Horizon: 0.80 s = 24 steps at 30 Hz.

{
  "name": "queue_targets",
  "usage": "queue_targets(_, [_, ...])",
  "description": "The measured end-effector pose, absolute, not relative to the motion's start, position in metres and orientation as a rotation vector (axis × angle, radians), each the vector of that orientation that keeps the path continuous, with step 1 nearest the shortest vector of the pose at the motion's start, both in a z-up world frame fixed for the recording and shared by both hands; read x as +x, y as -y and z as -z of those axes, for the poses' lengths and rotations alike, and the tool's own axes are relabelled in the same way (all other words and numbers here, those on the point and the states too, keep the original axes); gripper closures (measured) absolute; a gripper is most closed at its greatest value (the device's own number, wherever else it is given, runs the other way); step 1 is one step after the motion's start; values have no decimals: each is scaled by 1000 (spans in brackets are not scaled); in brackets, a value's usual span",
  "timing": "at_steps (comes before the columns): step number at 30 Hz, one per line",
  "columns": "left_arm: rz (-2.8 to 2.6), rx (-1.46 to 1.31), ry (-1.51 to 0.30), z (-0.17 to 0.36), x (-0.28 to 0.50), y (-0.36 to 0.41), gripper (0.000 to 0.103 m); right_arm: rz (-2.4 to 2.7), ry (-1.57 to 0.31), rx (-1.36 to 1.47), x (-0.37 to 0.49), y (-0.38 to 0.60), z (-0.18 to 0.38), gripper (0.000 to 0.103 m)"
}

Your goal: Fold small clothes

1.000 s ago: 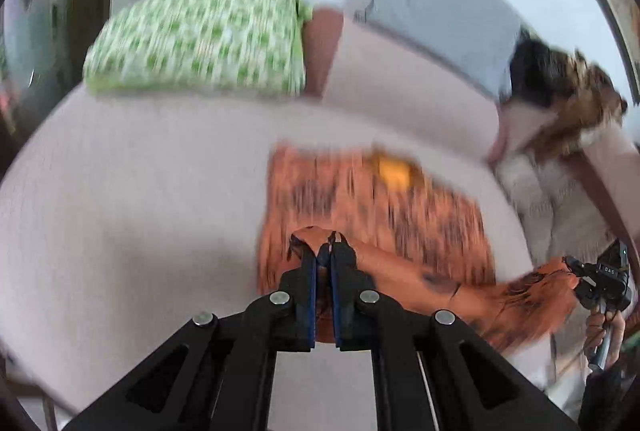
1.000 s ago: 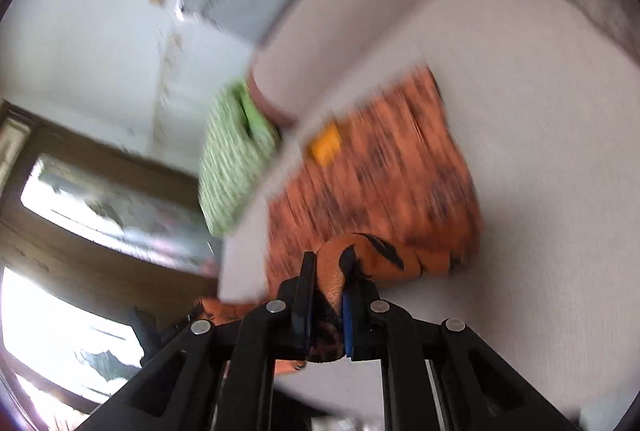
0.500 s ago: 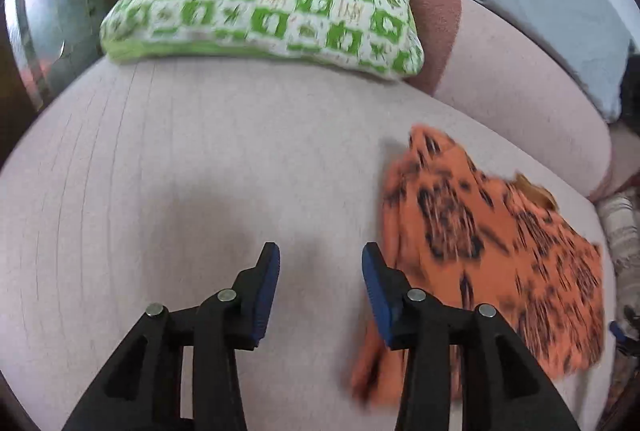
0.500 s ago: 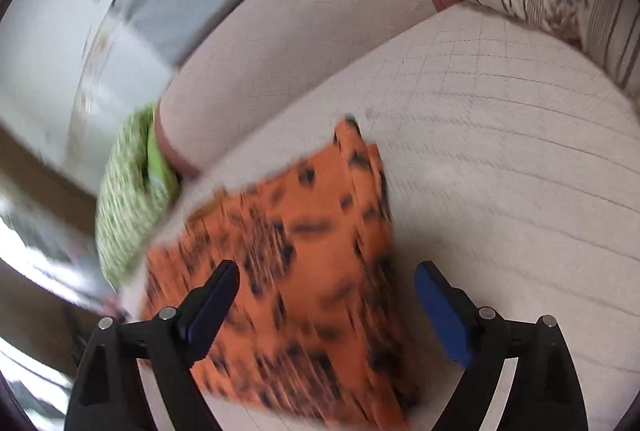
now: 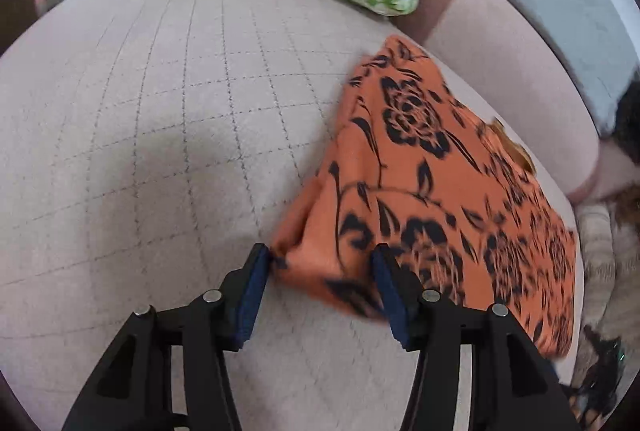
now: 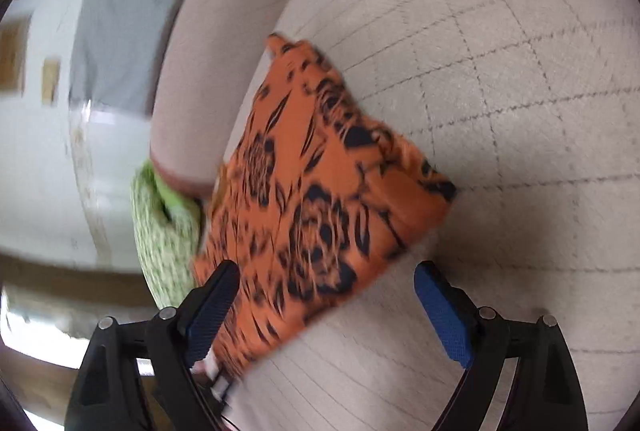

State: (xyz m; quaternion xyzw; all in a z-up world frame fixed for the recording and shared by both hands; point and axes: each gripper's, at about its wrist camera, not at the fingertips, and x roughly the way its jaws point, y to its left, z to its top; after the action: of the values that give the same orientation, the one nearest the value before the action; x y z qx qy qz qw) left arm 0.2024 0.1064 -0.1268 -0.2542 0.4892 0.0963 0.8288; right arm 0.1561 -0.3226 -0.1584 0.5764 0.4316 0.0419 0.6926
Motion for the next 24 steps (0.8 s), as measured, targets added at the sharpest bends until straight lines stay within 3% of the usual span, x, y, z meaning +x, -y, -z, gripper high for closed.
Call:
queue_targets(2, [-220,-551,-1062,131,212,-107,78,-46,-977,1306,166,324,165,26])
queue_targets(3, [-218,-559,-1076,132,217,-106,81,-22,-974,1323,166,324,165,32])
queue_targets(4, [-223,-557,-1088,129,222,-105,82,-19,-975,1330,169,324,165,68])
queue_targets(5, [-227,-544,-1097,127,226,-102,83,-17,-985,1332,172,324,167,87])
queue_targets(9, [-232,-515,-1057,96,227,-95,87,-16,-1004,1254,182,326,160,91])
queue_targets(13, [-205,-478,-922,39,193,-82,92,-87,-903,1099,171,323,92,92])
queue_targets(16, [-158,-492,-873,19,148,-71,92,-115,-828,1041,138,332,49,100])
queue_targets(20, [-113,-463,-957,59,99,-52,92,-119,-842,932,71,334,36,98])
queue_targets(24, [-156,-538,-1066,123,112,-72,85,-120,-1000,1080,34,348,114,93])
